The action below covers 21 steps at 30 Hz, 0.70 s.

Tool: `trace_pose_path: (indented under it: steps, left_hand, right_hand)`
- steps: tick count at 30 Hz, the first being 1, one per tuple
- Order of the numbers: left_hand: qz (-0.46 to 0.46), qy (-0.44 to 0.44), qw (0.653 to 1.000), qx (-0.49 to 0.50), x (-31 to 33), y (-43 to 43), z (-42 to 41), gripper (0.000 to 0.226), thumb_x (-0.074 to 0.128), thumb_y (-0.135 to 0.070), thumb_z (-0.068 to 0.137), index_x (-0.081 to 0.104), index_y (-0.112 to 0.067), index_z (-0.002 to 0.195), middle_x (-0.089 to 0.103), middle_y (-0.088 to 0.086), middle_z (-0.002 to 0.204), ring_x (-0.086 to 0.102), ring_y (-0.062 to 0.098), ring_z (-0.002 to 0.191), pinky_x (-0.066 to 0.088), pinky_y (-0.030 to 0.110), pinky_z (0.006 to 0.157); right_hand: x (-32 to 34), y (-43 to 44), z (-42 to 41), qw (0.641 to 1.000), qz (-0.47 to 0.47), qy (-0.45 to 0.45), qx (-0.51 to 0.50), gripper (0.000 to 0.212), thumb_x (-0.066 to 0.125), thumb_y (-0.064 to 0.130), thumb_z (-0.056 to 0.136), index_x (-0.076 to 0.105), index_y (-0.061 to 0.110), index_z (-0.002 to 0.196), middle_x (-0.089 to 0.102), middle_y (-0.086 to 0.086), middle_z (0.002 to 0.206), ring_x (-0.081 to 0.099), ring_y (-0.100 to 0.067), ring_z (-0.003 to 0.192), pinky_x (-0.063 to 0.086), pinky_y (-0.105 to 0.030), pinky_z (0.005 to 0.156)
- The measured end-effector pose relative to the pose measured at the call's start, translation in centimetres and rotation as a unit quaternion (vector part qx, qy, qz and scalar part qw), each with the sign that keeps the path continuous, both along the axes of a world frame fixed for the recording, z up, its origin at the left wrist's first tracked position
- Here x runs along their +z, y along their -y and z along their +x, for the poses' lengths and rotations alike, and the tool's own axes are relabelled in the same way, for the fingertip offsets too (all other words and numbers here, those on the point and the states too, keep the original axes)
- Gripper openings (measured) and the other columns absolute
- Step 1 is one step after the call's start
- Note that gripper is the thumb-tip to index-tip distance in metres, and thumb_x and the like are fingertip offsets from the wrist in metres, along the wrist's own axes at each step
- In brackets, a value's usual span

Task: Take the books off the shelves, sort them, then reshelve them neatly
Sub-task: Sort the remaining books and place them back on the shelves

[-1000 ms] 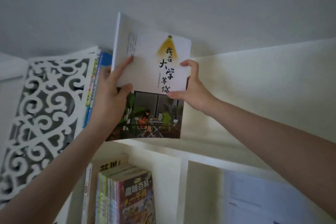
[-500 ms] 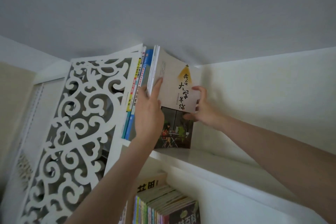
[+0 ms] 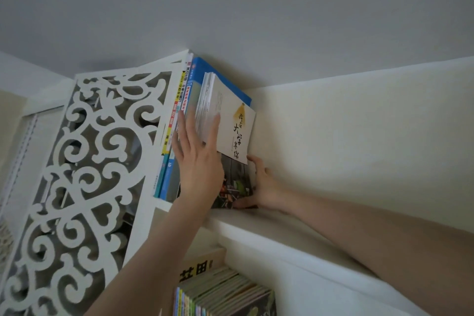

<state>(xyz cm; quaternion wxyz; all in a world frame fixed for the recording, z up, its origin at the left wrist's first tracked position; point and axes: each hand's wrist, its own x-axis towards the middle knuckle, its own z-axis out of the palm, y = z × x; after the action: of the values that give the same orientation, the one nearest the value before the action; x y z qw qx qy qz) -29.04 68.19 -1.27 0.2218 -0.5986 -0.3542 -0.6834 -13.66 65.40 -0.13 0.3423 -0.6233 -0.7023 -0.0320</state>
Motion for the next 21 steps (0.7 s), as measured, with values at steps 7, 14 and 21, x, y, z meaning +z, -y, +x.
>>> trace_pose_path:
  steps: [7,14,21]
  left_hand:
    - [-0.223,-0.094,0.969,-0.057,-3.3,0.6,-2.0,0.107,0.071,-0.013,0.078,-0.002,-0.049,0.146,-0.044,-0.002,0.145,-0.043,0.025,0.132,-0.016,0.057,0.109]
    - [-0.225,-0.029,0.971,-0.08,-3.3,1.0,-1.2,0.109,0.065,0.009,0.073,0.009,-0.053,0.145,-0.043,-0.003,0.146,-0.041,0.024,0.134,-0.014,0.06,0.107]
    - [-0.101,-0.021,0.989,-0.109,-3.6,4.4,-1.3,0.076,0.076,-0.013,0.076,0.041,-0.033,0.141,-0.018,0.009,0.157,-0.027,0.023,0.14,-0.017,0.044,0.109]
  right_hand:
    - [-0.5,0.0,0.4,0.999,-0.004,-0.038,-0.001,0.112,0.087,0.024,0.067,0.01,0.018,0.148,0.036,-0.015,0.141,0.037,-0.03,0.132,0.034,-0.034,0.106]
    - [-0.8,0.2,-0.7,0.999,-0.01,-0.021,-0.031,0.106,0.085,0.025,0.07,0.014,0.014,0.147,0.041,-0.015,0.14,0.046,-0.032,0.126,0.04,-0.033,0.1]
    - [1.4,3.9,-1.6,0.998,-0.028,-0.048,-0.026,0.114,0.085,0.02,0.072,0.002,0.026,0.15,0.029,-0.017,0.148,0.035,-0.032,0.135,0.035,-0.044,0.11]
